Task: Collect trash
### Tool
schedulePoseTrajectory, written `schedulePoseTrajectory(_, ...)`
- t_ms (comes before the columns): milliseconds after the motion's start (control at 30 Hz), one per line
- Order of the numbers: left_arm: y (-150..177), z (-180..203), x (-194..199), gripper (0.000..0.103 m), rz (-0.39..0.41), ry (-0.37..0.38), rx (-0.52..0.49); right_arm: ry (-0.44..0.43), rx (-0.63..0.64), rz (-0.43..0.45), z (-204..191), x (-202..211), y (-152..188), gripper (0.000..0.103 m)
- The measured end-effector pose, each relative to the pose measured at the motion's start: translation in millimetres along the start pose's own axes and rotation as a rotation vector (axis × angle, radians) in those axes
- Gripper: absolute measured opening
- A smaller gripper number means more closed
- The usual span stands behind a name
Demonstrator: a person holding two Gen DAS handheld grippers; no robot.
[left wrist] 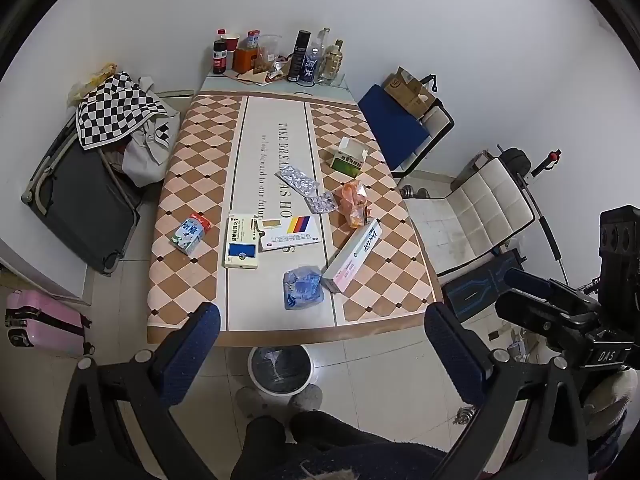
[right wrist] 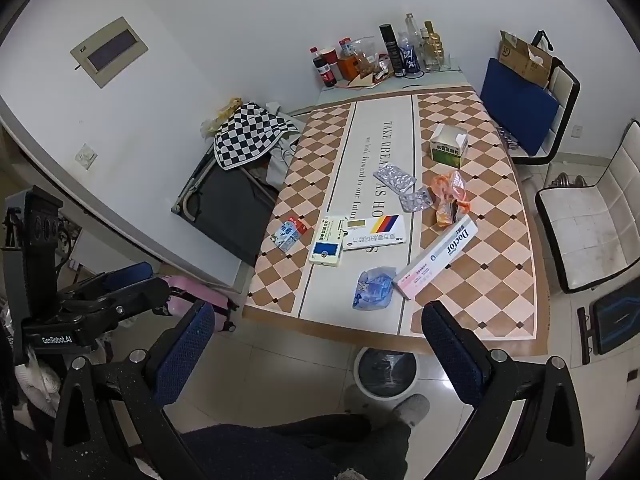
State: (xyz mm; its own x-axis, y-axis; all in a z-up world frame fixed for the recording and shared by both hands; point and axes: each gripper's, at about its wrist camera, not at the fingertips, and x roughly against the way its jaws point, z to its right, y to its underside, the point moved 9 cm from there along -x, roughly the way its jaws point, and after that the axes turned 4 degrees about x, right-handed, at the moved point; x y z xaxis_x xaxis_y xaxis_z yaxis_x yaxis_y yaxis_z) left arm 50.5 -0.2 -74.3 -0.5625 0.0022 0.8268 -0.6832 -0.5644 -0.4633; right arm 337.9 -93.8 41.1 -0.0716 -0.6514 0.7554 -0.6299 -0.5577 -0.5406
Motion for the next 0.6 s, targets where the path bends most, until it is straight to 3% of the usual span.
schedulePoseTrajectory(600, -2.1, 20.4, -2.5, 0.103, -0.002, 0.031, -0.005, -0.013, 0.000, 0.012, 3.3, 7.4, 4.5, 0.103)
